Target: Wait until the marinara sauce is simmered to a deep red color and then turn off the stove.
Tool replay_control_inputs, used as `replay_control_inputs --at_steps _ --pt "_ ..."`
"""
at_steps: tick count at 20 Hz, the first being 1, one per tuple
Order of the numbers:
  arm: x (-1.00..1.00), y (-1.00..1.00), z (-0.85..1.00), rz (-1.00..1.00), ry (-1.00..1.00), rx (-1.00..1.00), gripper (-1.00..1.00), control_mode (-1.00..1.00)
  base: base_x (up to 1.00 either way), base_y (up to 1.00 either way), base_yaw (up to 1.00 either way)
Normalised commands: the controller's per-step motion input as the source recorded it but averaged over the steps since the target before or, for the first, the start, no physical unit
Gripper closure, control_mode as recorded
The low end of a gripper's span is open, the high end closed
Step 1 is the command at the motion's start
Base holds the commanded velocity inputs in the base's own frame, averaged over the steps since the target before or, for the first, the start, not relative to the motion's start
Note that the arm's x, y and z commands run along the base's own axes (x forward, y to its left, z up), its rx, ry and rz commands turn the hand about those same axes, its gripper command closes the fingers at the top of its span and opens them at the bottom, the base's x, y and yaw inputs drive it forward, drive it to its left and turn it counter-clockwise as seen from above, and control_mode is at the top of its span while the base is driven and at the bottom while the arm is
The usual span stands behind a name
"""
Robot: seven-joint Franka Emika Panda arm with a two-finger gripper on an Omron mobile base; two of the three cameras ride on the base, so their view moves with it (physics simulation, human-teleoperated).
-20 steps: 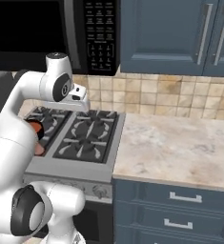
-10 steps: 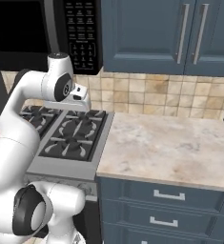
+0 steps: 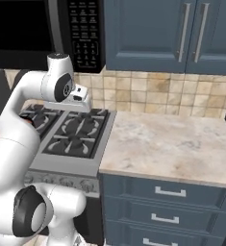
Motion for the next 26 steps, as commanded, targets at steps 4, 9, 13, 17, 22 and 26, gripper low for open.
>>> replay_control_inputs --at_steps 4,9,13,17,22,26 --pt "0.00 0.00 0.00 0.00 0.00 0.00 -1.00 1.00 -0.34 -0.01 0.02" --pt "0.00 0.00 0.00 0.00 0.00 0.00 -1.00 1.00 -0.08 0.00 0.03" --pt "0.00 0.00 0.00 0.00 0.00 0.00 -1.00 1.00 0.00 0.00 0.08" --pt "0.00 0.00 0.00 0.00 0.00 0.00 -1.00 1.00 0.00 0.00 0.06" --pt "0.00 0.00 0.00 0.00 0.00 0.00 -1.00 1.00 0.00 0.00 0.03" --pt "0.00 0.00 0.00 0.00 0.00 0.00 -1.00 1.00 0.00 0.00 0.00"
